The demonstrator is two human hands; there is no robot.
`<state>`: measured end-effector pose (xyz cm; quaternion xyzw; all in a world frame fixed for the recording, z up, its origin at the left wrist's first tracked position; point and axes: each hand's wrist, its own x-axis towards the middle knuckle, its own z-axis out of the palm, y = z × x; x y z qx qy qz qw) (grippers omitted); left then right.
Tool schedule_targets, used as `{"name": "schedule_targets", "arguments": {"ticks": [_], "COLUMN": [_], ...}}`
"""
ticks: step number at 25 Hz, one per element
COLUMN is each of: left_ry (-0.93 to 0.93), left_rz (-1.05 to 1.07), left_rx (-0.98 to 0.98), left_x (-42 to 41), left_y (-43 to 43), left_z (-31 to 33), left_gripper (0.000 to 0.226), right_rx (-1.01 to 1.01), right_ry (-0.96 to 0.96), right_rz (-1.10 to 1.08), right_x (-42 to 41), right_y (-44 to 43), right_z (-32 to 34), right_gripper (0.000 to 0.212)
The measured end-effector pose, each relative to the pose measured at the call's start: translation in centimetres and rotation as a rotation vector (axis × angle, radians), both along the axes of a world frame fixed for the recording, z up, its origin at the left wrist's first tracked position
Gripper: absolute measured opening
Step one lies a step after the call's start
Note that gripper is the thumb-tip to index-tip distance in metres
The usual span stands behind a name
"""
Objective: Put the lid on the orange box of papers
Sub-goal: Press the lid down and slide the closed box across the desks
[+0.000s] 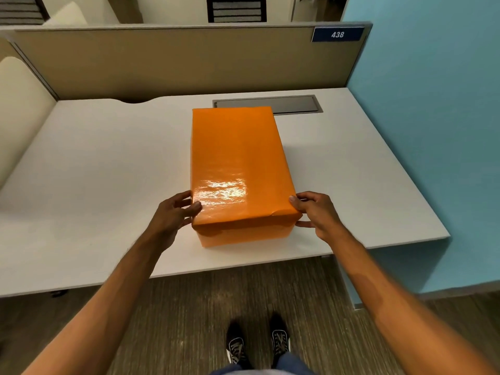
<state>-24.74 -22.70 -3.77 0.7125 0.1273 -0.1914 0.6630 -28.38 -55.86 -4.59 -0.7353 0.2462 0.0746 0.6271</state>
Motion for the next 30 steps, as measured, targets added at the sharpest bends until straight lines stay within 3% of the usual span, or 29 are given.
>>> {"name": "schedule_targets", "arguments": {"ticks": [7, 11, 30], "left_ry": [0.033, 0.019, 0.030], "left_rz": [-0.028, -0.034, 0.078], "left_rx": [-0.009, -0.008, 0.057], "left_x": [0.9, 2.9, 21.4], "left_y": [0.3, 0.0, -2.3], "left_z": [0.0, 0.5, 0.5], "left_gripper": [0.059, 0.050, 0.048], "right_rx": [0.111, 0.073, 0.058], "right_ry": [0.015, -0.042, -0.071], "right_rz": [0.005, 0.032, 0.142], "right_x": [0.6, 2.9, 25.4], "right_y": [-0.3, -0.7, -2.2], "right_z": [0.1, 0.5, 0.0], "right_gripper": [0.035, 0.038, 0.039]}}
